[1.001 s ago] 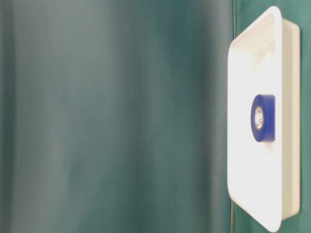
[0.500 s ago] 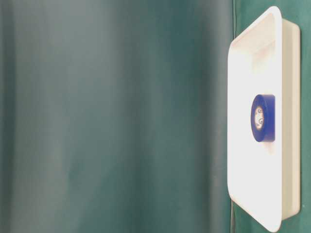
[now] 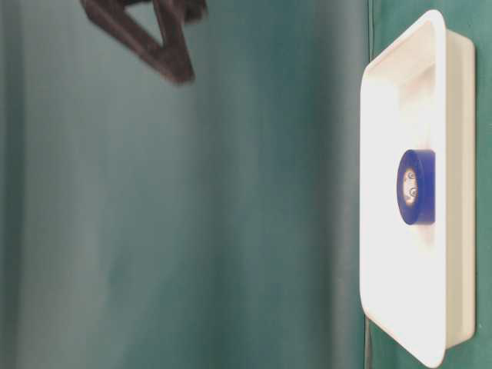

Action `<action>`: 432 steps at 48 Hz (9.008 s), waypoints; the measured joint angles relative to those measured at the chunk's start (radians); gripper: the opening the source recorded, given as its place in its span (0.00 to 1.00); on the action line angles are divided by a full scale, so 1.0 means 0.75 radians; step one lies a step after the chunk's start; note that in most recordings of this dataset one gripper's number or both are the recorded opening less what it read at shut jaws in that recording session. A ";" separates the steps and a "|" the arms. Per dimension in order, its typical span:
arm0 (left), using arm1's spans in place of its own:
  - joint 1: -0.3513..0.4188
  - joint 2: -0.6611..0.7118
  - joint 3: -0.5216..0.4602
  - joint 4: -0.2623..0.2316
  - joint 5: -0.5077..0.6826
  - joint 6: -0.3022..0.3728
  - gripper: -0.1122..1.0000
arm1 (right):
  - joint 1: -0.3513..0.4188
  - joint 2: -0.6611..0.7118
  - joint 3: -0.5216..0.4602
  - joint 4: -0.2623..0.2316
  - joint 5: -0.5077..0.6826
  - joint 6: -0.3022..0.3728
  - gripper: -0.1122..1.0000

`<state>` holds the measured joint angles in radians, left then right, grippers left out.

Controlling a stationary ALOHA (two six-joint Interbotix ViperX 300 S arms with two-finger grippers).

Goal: Pick up the tape from a random location and place it into the white case.
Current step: 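Move the right gripper over the red tape roll, then lower the right gripper fingers into the red roll's hole and close, then lift the red roll with the right gripper toward the tray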

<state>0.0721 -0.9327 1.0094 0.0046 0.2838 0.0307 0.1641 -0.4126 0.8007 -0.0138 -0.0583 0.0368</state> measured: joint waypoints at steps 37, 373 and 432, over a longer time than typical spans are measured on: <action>0.002 0.002 0.000 -0.002 0.000 -0.002 0.94 | 0.002 0.225 -0.245 0.014 0.468 0.100 0.92; 0.033 0.008 0.000 -0.002 0.008 -0.008 0.94 | 0.000 0.380 -0.654 -0.008 1.293 0.141 0.37; 0.033 0.008 0.000 -0.002 0.010 -0.008 0.94 | -0.153 0.380 -0.654 -0.121 1.291 0.149 0.37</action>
<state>0.0966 -0.9265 1.0094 0.0031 0.2915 0.0245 0.0491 -0.1273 0.3099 -0.1043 0.9097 0.1488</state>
